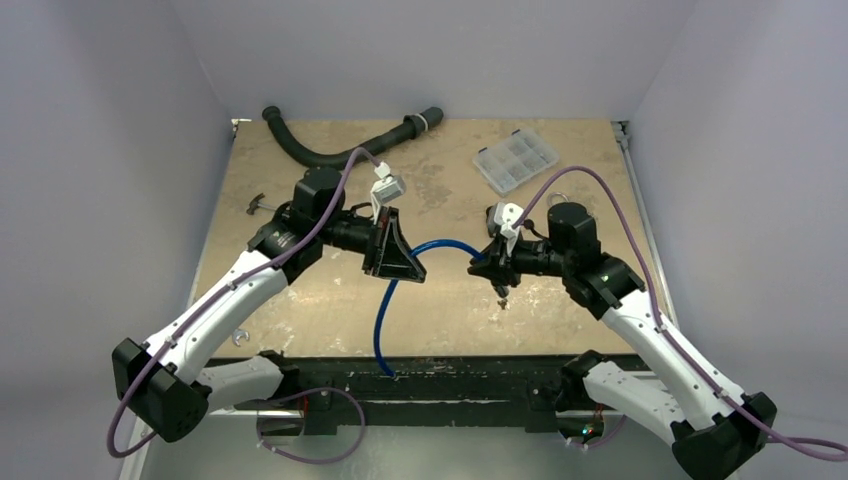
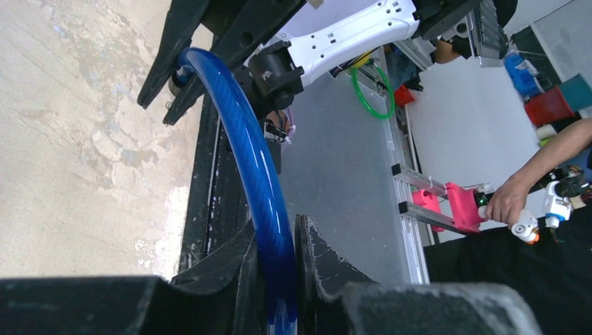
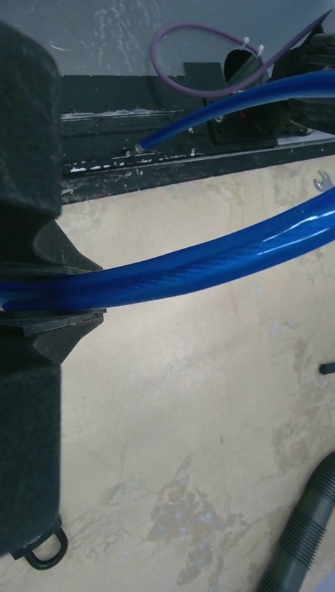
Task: Lock with the key
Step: Pick up the lock from the center of the board, then lock the lock.
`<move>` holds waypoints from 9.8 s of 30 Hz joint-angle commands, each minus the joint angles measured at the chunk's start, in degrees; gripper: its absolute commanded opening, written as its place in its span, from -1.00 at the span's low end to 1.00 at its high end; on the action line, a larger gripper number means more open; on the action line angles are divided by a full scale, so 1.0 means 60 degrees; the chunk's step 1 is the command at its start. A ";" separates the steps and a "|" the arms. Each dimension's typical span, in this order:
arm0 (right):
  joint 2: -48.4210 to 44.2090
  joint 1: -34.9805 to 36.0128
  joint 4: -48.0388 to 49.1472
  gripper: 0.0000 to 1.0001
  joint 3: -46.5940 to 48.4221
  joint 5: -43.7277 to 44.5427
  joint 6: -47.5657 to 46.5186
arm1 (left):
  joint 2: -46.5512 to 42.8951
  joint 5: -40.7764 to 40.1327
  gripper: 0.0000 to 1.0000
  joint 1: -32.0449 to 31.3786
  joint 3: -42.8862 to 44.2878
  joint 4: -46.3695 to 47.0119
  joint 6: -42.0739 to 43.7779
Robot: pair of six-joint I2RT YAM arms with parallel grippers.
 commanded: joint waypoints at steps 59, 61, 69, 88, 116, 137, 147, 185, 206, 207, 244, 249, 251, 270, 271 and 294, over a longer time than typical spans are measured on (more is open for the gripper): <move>0.0327 -0.0141 -0.0080 -1.00 -0.0123 0.0812 0.1164 | 0.0565 -0.7434 0.04 -0.3588 -0.2462 -0.6315 1.7960; 0.0311 -0.0143 -0.0128 -1.00 -0.0123 0.0814 0.1137 | 0.0709 -0.7435 0.05 -0.3587 -0.2526 -0.6053 1.7988; 0.0312 -0.0141 -0.0219 -1.00 -0.0137 0.0588 0.1101 | 0.1299 -0.7636 -0.03 -0.3588 -0.3094 -0.5094 1.8373; 0.0335 -0.0141 0.0486 -1.00 -0.0188 0.0646 0.2117 | 0.0386 -0.5928 -1.00 -0.3888 -0.2003 -0.6250 1.7042; 0.1656 -0.1864 0.3266 -1.00 0.1783 0.1334 0.6563 | 0.1835 -0.6361 -1.00 -0.2192 0.1967 -0.1217 0.5824; 0.1339 -0.1854 0.2655 -1.00 0.1723 0.1387 0.6125 | 0.1584 -0.6064 -1.00 -0.2153 0.1711 -0.2054 0.6980; 0.1329 -0.1854 0.2689 -1.00 0.1687 0.1298 0.6199 | 0.1714 -0.6119 -1.00 -0.2124 0.1698 -0.2114 0.6857; 0.1507 -0.1229 0.2502 -1.00 0.1205 0.3926 0.7138 | 0.3847 -0.4727 -1.00 -0.1888 0.3885 -0.1206 0.3137; 0.1323 -0.1204 0.3207 -1.00 0.0494 0.2404 0.7793 | 0.3644 -0.5125 -1.00 -0.1483 0.2477 0.2244 0.2057; 0.1332 -0.1214 0.3409 -1.00 0.0466 0.2108 0.7921 | 0.3570 -0.5102 -1.00 -0.1478 0.2395 0.2214 0.2290; 0.3249 -0.2221 0.4602 -1.00 0.1942 0.3147 1.1152 | 0.0962 -0.5827 0.57 0.0086 0.2080 0.2643 0.2862; 0.3826 -0.2329 0.4543 -1.00 0.2896 0.3107 1.1705 | 0.0349 -0.5348 0.50 0.1215 0.1343 0.3683 0.1078; 0.4084 -0.2379 0.4632 -1.00 0.3176 0.3078 1.1990 | 0.0036 -0.5102 0.48 0.1654 0.0897 0.3700 0.0771; 0.6210 -0.2397 0.4625 -1.00 0.5214 0.3108 1.2234 | 0.1482 -0.4948 0.93 0.1828 -0.1954 0.9309 -0.2448; 0.6301 -0.2397 0.4649 -1.00 0.5254 0.3133 1.2197 | 0.1555 -0.4990 0.94 0.1699 -0.2094 0.9700 -0.2492; 0.6987 -0.2107 0.4864 -1.00 0.5467 0.3138 1.2190 | 0.3695 -0.7239 0.19 0.0532 -0.2359 1.1807 -0.1466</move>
